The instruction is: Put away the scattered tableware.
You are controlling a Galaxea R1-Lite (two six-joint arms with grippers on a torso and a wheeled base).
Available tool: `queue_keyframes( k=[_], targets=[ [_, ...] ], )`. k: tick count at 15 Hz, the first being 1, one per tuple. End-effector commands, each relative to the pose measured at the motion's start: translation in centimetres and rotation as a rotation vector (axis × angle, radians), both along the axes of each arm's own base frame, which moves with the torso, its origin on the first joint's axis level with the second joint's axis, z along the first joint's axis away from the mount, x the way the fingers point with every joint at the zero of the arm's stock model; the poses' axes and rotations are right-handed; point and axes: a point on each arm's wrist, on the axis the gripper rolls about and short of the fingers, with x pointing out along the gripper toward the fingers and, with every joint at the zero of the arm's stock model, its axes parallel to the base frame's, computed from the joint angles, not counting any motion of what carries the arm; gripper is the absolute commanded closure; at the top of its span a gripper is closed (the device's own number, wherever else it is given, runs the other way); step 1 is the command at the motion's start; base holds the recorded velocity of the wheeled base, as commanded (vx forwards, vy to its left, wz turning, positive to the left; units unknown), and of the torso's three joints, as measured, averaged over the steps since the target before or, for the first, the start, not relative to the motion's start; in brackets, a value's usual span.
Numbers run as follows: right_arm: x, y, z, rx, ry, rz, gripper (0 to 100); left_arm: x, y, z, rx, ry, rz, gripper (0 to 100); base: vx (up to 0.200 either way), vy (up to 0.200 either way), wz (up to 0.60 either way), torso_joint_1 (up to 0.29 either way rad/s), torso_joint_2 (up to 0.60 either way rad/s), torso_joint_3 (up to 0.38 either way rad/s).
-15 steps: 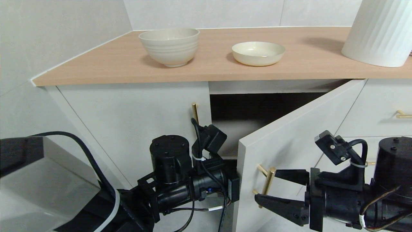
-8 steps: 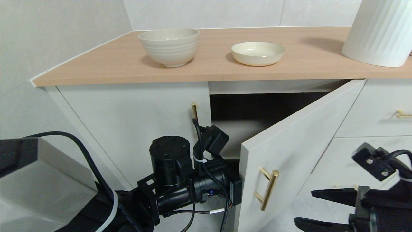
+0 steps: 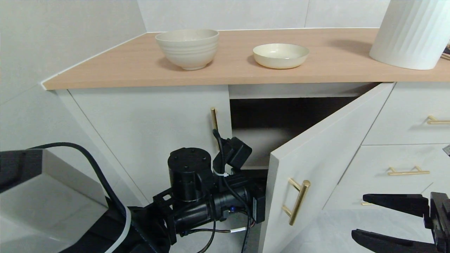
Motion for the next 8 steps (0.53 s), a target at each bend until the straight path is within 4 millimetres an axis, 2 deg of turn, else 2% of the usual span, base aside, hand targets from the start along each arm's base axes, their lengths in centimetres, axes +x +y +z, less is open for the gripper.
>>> queue_keyframes(
  k=[1, 2, 4, 5, 8],
  targets=[
    [-0.2, -0.2, 0.0, 0.003, -0.007, 0.001, 0, 0.2, -0.4, 0.4, -0.003, -0.002, -0.005, 100, -0.200, 0.000, 0.00, -0.002, 0.00, 0.007],
    [-0.3, -0.2, 0.0, 0.004, -0.005, 0.000, 0, 0.5, -0.8, 0.5, -0.004, -0.003, 0.004, 100, -0.200, 0.000, 0.00, -0.007, 0.00, 0.007],
    [-0.3, -0.2, -0.1, 0.000, -0.003, 0.001, 0, 2.2, -2.2, -0.2, 0.007, 0.013, 0.014, 100, 0.000, 0.000, 0.00, 0.000, 0.00, 0.000],
    [-0.3, -0.2, -0.2, 0.000, -0.003, -0.001, 0, 4.1, -3.1, -0.4, 0.008, 0.023, 0.032, 100, 0.000, 0.000, 0.00, 0.000, 0.00, 0.000],
    [-0.5, -0.4, 0.0, 0.009, -0.016, -0.004, 0, 5.4, -4.2, -0.8, 0.006, 0.029, 0.038, 100, 0.000, 0.000, 0.00, 0.000, 0.00, 0.000]
  ],
)
